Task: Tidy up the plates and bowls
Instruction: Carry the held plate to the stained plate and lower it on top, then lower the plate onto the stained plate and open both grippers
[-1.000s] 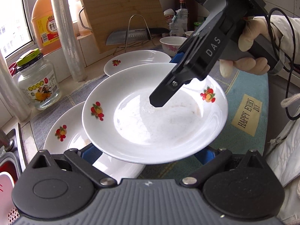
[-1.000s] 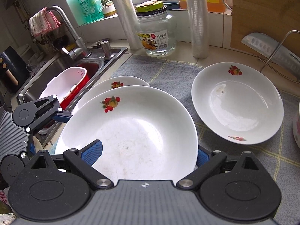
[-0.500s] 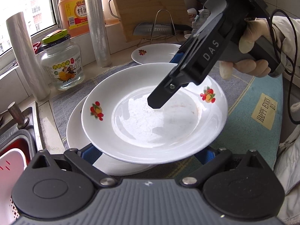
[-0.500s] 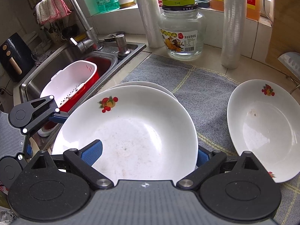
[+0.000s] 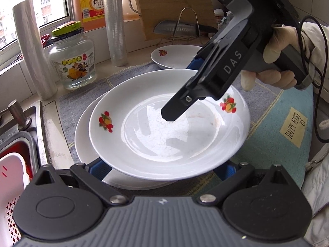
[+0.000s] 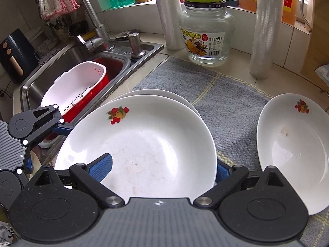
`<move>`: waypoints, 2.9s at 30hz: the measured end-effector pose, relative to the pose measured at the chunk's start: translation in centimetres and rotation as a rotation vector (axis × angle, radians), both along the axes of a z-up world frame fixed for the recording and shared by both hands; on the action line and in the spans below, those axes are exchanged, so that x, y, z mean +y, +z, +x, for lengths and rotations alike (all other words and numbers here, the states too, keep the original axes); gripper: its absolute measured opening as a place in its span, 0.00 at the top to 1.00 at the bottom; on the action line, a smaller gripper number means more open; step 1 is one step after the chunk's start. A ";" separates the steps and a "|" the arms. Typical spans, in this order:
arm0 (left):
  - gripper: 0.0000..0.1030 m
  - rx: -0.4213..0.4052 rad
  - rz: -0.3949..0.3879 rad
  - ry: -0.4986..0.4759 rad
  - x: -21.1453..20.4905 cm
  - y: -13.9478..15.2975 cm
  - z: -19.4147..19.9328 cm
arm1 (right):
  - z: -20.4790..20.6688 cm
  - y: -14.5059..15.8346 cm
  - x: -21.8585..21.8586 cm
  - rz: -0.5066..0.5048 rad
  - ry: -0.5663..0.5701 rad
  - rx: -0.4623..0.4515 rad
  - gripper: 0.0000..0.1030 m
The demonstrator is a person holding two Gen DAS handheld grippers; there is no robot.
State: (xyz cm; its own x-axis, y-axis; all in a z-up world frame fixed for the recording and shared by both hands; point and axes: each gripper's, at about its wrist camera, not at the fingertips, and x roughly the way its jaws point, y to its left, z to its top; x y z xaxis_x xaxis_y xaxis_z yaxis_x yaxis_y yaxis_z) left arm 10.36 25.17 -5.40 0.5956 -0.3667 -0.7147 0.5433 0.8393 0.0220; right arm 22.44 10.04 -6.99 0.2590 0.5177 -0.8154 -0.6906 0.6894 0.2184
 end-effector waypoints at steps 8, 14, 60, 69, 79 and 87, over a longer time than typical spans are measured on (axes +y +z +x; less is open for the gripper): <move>0.03 0.049 0.023 0.017 -0.1 -0.1 0.8 | 0.4 -0.3 0.5 -0.017 0.004 0.011 0.02; 0.03 0.088 0.012 0.028 0.1 -0.2 1.3 | 0.6 -0.6 0.5 -0.020 0.001 0.023 0.02; 0.01 0.261 0.180 -0.004 -1.6 -0.4 5.2 | -0.6 0.6 -1.4 0.028 -0.046 0.037 0.02; 0.02 0.278 0.200 -0.018 -1.8 -0.2 5.4 | -1.2 1.0 -1.9 0.042 -0.063 0.032 0.02; 0.01 0.281 0.221 -0.026 -2.0 -0.1 5.3 | -1.7 1.3 -2.2 0.061 -0.075 0.030 0.02; 0.01 0.264 0.203 -0.009 -1.7 0.2 4.7 | -2.1 1.3 -2.1 0.055 -0.066 0.027 0.02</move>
